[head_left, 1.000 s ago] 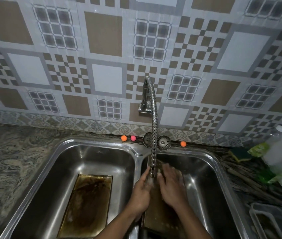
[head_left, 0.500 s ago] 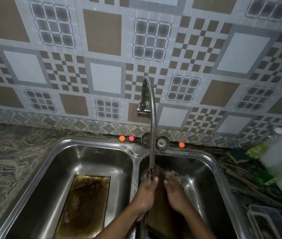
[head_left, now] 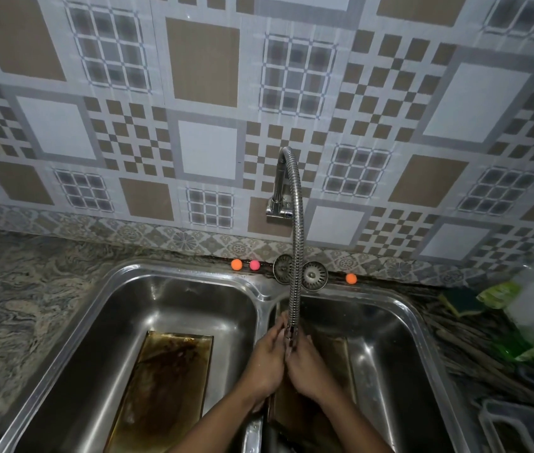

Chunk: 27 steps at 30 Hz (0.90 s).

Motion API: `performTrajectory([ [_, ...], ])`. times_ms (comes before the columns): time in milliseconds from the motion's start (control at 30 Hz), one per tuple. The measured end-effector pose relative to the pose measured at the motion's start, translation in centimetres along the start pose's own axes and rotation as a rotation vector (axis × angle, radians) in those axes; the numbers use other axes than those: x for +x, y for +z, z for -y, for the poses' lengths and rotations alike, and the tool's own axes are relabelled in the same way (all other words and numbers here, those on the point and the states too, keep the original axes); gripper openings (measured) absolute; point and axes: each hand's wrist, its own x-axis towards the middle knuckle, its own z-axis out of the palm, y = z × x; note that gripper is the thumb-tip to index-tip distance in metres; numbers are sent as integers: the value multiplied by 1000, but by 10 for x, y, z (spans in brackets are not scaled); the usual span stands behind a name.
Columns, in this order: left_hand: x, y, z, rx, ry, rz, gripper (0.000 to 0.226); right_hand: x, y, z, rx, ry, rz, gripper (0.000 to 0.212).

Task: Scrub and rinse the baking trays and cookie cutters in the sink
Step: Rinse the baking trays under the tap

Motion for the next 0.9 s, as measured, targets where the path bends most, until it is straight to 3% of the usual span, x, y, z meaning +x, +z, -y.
performTrajectory([
  [167, -7, 0, -3, 15, 37, -11, 62, 9, -20, -39, -37, 448, -141, 75],
  [200, -7, 0, -4, 34, 49, -34, 66, 6, -17, -38, -66, 430, -141, 68],
  [267, -5, 0, -6, 52, 104, -111, 67, -11, -5, -22, -104, 209, -129, 57],
  [367, -3, 0, -9, 52, 151, -221, 59, -55, 12, 3, -155, -50, -122, 63],
  [433, -9, -4, -9, 45, 168, -248, 56, -67, 12, -8, -174, -2, -161, 82],
  [500, -15, -8, -6, 54, 162, -250, 55, -63, 3, -19, -211, 244, -186, 104],
  [567, -19, -10, -1, 46, 141, -260, 54, -52, -8, -11, -281, 433, -177, 111],
  [600, -18, -10, 0, 31, 129, -269, 55, -47, -9, -1, -319, 407, -163, 104],
  [700, -16, -13, 0, -56, 96, -273, 56, -46, 7, 41, -354, 10, -52, 64],
  [767, -17, -20, -2, -132, 84, -302, 56, -53, 14, 49, -333, -139, -9, 66],
  [833, -19, -28, -1, -140, 99, -376, 57, -54, 10, 29, -344, -91, -25, 68],
  [900, -18, -34, 6, -148, 93, -400, 56, -52, -3, 4, -339, 158, -60, 77],
])
